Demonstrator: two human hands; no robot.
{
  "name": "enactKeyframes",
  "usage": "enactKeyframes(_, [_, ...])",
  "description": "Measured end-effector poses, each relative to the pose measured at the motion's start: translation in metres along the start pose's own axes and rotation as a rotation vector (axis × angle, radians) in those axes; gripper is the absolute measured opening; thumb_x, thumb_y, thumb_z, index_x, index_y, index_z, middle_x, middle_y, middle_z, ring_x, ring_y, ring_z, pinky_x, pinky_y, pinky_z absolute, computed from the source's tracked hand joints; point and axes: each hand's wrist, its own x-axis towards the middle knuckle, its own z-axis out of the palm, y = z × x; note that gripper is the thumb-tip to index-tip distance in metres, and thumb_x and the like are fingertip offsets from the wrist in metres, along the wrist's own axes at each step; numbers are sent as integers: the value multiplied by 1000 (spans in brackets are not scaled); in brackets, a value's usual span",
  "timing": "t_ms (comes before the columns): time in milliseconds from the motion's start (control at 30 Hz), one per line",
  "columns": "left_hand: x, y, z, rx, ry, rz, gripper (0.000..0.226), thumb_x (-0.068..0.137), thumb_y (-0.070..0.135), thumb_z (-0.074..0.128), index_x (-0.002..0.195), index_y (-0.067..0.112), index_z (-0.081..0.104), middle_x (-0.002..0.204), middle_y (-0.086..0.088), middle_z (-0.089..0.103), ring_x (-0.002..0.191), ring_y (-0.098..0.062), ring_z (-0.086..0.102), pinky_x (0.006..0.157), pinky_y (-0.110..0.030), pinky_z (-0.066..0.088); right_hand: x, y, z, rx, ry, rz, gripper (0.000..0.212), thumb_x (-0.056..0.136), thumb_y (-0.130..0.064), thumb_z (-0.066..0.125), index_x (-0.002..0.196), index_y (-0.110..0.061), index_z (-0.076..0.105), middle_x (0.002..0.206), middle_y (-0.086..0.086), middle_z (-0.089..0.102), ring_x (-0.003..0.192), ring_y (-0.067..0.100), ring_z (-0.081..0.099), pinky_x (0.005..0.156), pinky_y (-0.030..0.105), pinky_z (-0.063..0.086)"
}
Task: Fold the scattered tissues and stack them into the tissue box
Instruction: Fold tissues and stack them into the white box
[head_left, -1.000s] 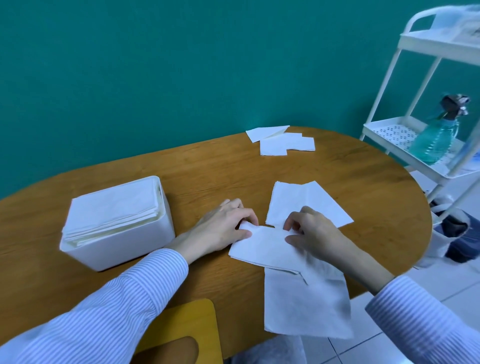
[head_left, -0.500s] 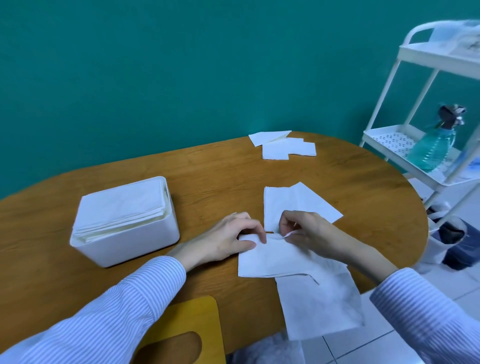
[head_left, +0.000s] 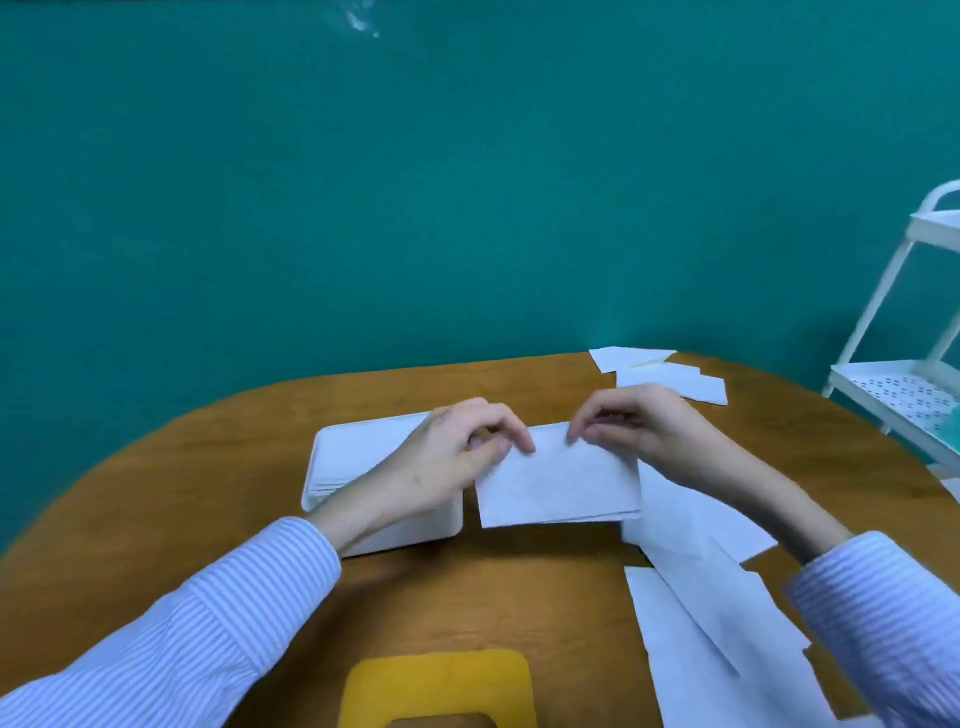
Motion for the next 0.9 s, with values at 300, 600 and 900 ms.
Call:
enactKeyframes(300, [-40,-53,-84,118,356,-182,29,96,7,59,93,33,73,97,8,68,91,2,60,77,-11,42,103,-59,76,15,-7,-101,26,96,-5,56,88,-19,77,58,-33,57,62,-12,52,57,8,36])
enactKeyframes(600, [-41,-107,-79,145,395,-345,23,100,13,57,104,25,76,92,13,57,82,12,49,72,1,33,141,-32,132,-27,-30,-12,32,98,-8,53,84,-27,75,72,-7,64,58,2,48,54,14,34])
enactKeyframes(900, [-46,-129,-73,316,364,-273,24,102,18,54,110,31,72,118,8,59,109,-11,51,94,-28,39,137,-21,153,-259,21,-13,21,97,-30,57,113,-36,69,116,-6,61,111,16,51,96,34,39])
